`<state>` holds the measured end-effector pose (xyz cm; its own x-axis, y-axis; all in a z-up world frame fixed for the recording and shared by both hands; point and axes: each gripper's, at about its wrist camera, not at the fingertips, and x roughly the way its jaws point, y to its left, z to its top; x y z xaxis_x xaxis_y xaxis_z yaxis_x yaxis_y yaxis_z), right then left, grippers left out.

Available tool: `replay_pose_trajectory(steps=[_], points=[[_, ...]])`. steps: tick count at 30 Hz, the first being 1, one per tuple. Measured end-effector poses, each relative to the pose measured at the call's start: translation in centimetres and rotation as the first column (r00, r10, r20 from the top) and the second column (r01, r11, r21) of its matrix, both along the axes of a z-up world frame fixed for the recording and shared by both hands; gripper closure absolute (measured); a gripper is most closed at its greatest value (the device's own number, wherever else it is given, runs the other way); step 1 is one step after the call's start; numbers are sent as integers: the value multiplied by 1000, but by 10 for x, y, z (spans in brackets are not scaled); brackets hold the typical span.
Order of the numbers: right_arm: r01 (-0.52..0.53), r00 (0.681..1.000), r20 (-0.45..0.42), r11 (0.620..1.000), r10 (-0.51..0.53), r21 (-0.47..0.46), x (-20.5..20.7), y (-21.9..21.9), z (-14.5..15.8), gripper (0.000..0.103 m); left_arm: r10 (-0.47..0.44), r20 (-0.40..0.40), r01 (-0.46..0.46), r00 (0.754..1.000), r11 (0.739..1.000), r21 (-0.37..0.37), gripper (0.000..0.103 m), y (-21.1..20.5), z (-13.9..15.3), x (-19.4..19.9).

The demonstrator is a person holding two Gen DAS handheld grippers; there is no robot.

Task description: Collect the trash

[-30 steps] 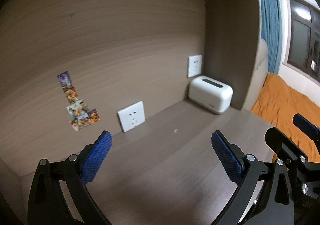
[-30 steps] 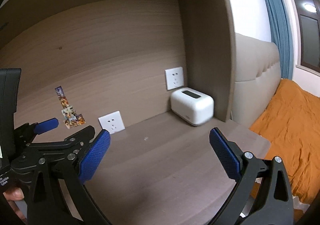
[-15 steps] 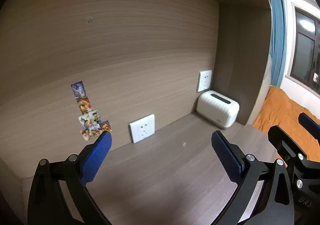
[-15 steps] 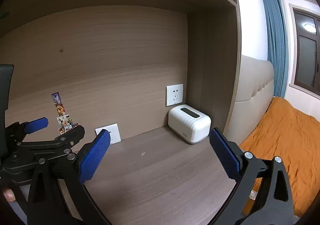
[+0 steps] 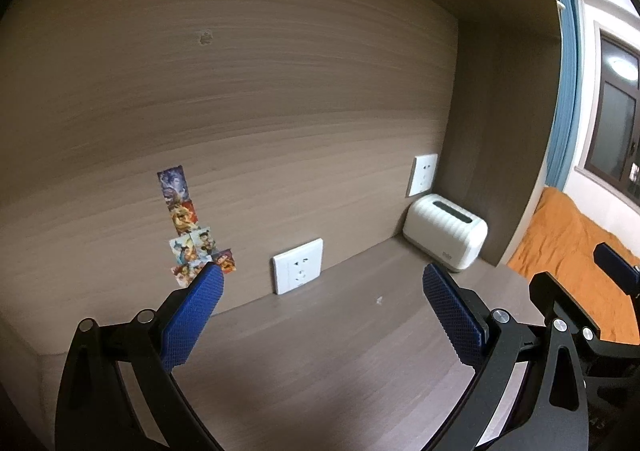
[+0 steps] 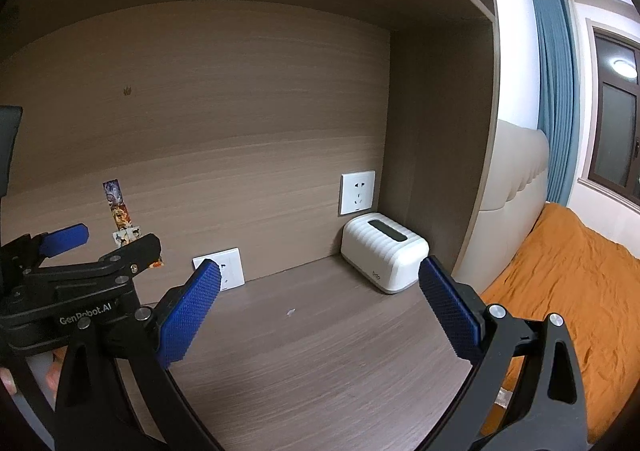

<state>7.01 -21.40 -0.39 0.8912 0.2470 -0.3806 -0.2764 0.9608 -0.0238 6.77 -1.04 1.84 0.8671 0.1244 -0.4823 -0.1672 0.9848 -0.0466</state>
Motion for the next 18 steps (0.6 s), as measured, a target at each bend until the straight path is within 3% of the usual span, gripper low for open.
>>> replay_pose_trajectory(steps=[18], points=[[6, 1000, -28, 1000, -6, 16, 0, -5, -4, 4, -16, -38, 17, 999, 999, 40, 5, -4, -2, 5]])
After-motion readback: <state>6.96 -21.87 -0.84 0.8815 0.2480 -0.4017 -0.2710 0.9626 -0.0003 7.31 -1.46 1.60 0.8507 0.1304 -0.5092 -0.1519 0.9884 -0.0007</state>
